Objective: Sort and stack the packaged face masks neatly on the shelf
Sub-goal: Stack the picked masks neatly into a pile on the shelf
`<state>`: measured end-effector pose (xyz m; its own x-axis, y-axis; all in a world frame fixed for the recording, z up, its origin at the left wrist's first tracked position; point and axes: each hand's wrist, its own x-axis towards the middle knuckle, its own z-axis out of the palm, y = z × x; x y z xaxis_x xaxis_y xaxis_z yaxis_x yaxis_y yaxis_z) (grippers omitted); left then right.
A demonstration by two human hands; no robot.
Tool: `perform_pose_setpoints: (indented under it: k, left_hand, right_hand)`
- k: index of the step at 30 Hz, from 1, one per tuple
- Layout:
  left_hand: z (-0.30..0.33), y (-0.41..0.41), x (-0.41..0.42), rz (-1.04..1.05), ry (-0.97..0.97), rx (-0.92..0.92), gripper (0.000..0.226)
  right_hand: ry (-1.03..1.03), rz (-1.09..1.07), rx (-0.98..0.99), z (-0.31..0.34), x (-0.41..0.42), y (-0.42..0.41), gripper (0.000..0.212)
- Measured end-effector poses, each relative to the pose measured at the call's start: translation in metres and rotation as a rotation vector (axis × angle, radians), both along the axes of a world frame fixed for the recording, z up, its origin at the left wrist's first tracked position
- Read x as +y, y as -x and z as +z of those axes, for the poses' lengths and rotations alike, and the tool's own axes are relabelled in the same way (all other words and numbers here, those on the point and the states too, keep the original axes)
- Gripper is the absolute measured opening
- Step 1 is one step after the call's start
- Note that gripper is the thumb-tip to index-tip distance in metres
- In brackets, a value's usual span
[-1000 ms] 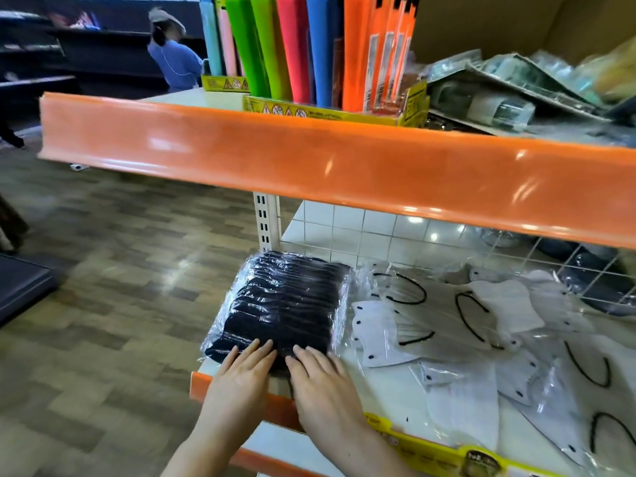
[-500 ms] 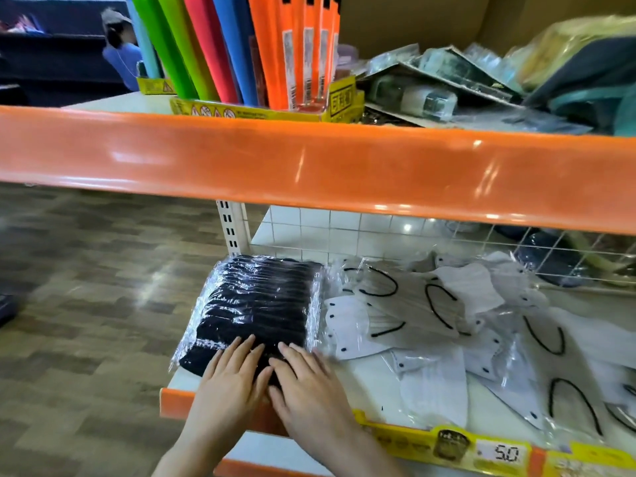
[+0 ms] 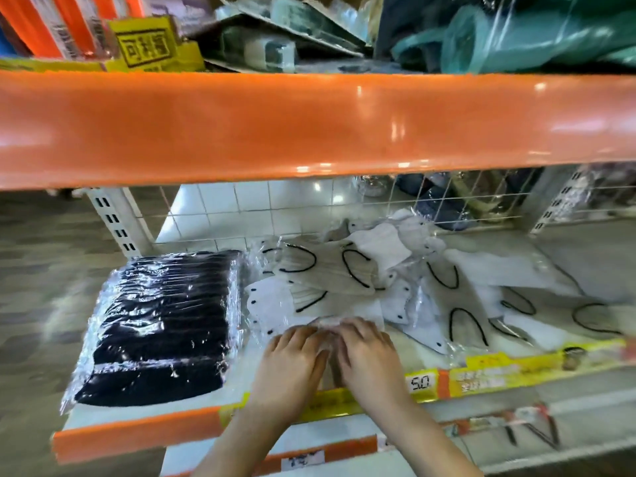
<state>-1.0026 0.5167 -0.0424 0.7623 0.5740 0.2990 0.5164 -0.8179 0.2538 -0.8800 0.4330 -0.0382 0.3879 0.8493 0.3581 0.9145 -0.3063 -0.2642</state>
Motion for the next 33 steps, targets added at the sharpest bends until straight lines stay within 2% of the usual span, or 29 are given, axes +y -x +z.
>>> perform_pose_setpoints:
  k: [4,6,11,15,17,19,20,22,23,26,30,33]
  left_hand:
    - [0.000,-0.028,-0.010,-0.088,-0.019,-0.001,0.037]
    - [0.001,-0.038,-0.013,-0.108,-0.016,-0.006,0.036]
    - [0.001,-0.051,-0.019,-0.109,0.017,0.094,0.040]
    - [0.006,-0.056,-0.020,-0.076,0.035,0.181,0.056]
    - [0.010,-0.057,-0.022,-0.056,0.102,0.186,0.073]
    - [0.019,-0.059,-0.023,-0.035,0.199,0.213,0.090]
    - [0.019,-0.061,-0.023,-0.028,0.232,0.200,0.091]
    - [0.022,-0.062,-0.022,-0.020,0.335,0.105,0.082]
    - [0.023,-0.062,-0.020,-0.005,0.404,0.002,0.071]
    - [0.028,-0.057,-0.011,0.121,0.726,-0.325,0.024]
    - [0.034,-0.042,0.006,0.384,1.176,-0.672,0.017]
    - [0.038,-0.033,0.010,0.349,1.439,-0.944,0.019]
  right_hand:
    - [0.061,-0.127,0.082,-0.006,-0.013,-0.023,0.027]
    - [0.002,-0.148,0.172,-0.007,-0.013,-0.029,0.035]
    - [-0.151,-0.227,0.457,-0.001,-0.009,-0.038,0.025]
    - [-0.202,-0.388,0.969,0.008,-0.003,-0.044,0.019]
    - [-0.273,-0.429,1.197,0.014,-0.002,-0.044,0.012]
    - [-0.283,-0.394,1.315,0.024,-0.005,-0.041,0.010]
    - [-0.274,-0.358,1.333,0.029,-0.007,-0.040,0.015]
    - [-0.245,-0.277,1.361,0.032,-0.009,-0.040,0.021]
    - [-0.228,-0.220,1.356,0.032,-0.008,-0.039,0.022]
    - [-0.191,-0.082,1.239,0.028,-0.006,-0.036,0.027]
    - [-0.208,-0.102,1.103,0.016,0.000,-0.035,0.019]
    - [-0.278,-0.156,1.130,0.014,-0.001,-0.038,0.030]
